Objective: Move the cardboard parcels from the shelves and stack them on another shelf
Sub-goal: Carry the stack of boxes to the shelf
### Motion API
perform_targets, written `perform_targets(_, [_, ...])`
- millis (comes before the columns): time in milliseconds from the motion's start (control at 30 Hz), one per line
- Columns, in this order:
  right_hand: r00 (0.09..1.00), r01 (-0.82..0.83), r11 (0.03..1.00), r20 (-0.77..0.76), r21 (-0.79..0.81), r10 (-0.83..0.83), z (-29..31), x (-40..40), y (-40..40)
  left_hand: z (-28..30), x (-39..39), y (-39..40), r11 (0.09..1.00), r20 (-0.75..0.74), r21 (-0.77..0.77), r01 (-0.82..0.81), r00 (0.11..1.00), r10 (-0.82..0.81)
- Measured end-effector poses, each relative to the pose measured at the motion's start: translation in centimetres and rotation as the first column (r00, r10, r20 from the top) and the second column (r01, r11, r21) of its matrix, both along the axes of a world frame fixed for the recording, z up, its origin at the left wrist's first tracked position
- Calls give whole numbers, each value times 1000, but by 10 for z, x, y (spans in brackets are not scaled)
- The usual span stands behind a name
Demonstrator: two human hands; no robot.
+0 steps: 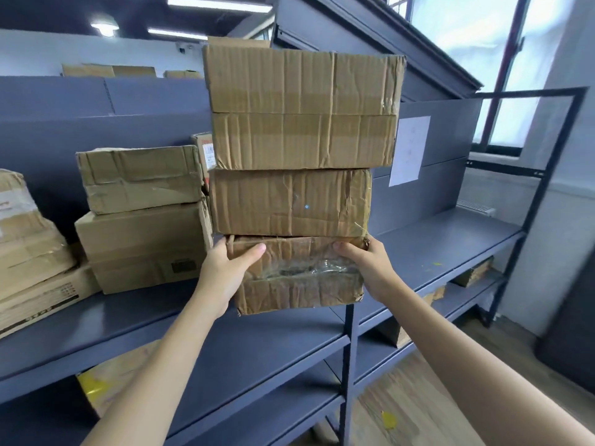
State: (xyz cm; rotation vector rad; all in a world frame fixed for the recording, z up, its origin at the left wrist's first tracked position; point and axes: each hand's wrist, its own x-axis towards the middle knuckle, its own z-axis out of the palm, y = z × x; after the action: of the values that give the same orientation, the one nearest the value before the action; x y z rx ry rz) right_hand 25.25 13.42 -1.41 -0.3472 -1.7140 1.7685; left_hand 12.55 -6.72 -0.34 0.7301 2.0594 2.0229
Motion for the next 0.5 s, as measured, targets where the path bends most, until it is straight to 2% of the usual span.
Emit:
perform_targets(200, [989, 147, 989, 15, 13, -147, 5, 47, 18, 9, 33, 29, 997, -111, -32, 69, 991, -72])
perform_targets(367, [967, 253, 967, 26, 5, -253, 6, 95, 50, 10, 66, 74, 975, -66, -10, 224, 972, -224])
perform_targets(500, [954, 298, 954, 39, -9, -298, 5, 137, 79, 2, 92, 117, 957, -43, -34, 287, 957, -288])
